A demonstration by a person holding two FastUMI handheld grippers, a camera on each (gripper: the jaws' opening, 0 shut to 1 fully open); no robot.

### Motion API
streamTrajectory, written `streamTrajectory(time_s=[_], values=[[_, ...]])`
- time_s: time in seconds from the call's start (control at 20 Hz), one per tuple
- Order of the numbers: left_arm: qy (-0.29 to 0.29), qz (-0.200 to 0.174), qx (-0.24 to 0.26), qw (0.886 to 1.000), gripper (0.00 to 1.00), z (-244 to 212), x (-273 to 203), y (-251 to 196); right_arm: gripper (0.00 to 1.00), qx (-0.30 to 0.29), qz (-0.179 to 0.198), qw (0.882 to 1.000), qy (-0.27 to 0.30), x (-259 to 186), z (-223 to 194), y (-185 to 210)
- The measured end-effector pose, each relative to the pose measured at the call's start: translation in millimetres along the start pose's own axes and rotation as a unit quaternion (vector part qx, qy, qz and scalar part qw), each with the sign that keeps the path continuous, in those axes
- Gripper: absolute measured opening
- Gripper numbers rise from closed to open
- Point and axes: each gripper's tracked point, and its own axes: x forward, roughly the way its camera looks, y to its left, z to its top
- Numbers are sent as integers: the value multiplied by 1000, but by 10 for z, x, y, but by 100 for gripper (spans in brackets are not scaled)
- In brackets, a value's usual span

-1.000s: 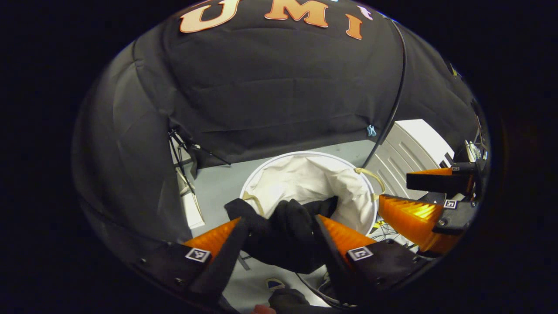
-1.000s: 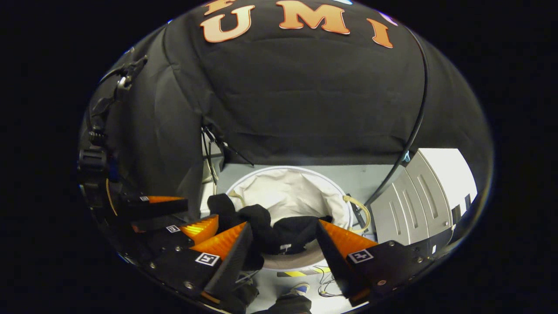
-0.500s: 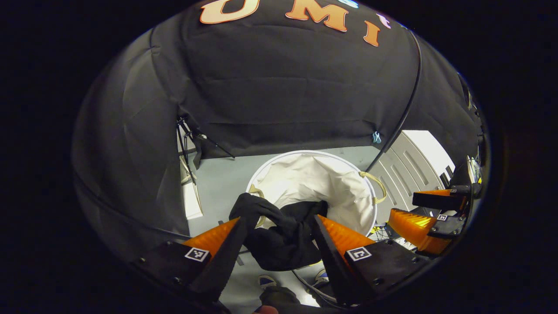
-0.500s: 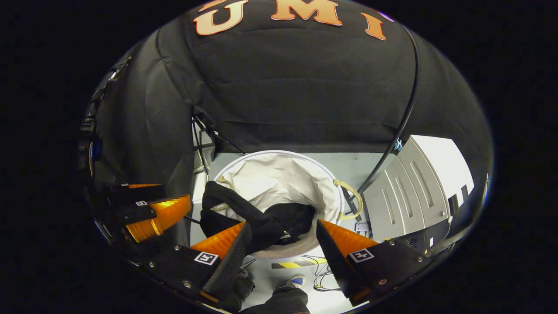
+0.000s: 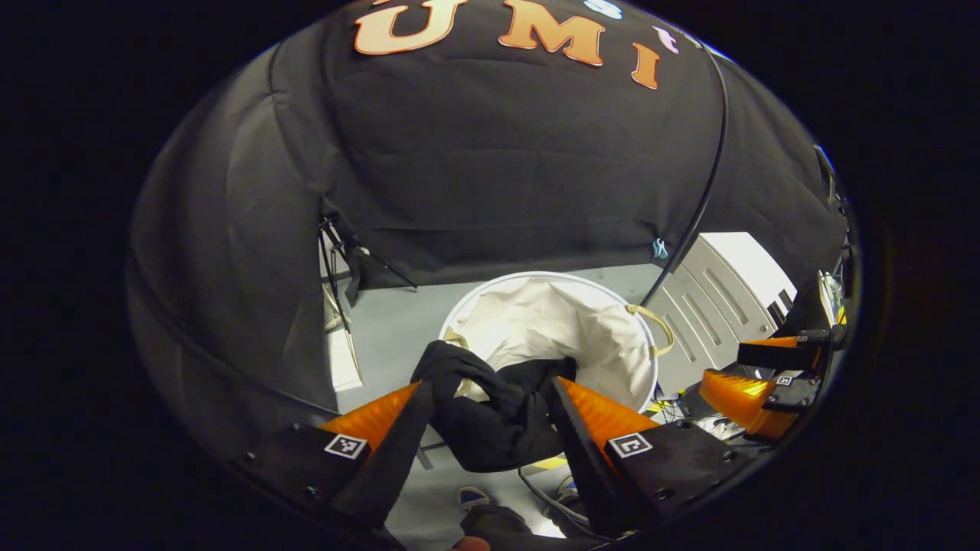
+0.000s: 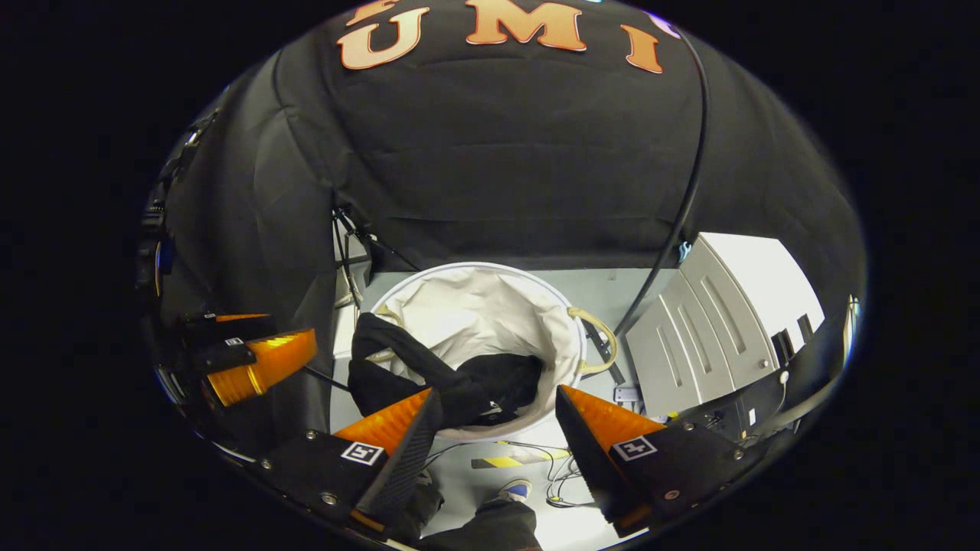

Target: Grasp the clothes on the hanger with both hands and then place them into the laundry hamper below.

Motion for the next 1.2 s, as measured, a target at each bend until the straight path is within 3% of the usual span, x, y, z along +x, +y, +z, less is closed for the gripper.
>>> streamTrajectory(time_s=[0.2, 0.35, 0.6, 0.85, 1.15, 1.2], values=[[-35, 21, 3, 999, 100, 124, -346, 160, 93, 13, -20, 999, -25, -351, 84, -220], [-89, 37, 5, 995, 99, 469, -644, 265, 93, 25, -48, 997, -62, -651, 242, -429], [-182, 45, -21, 982, 98, 1144, -1200, 285, 93, 52, -69, 985, -146, -1321, 855, -665], [-264, 54, -44, 962, 98, 1778, -1791, 394, 92, 46, -100, 966, -235, -2016, 1561, -931], [-363, 66, -47, 928, 100, 2579, -2564, 478, 92, 29, -115, 933, -340, -2931, 2232, -1064], [-378, 69, -45, 922, 94, 2677, -2715, 466, 92, 25, -118, 925, -360, -3131, 2287, -1130]])
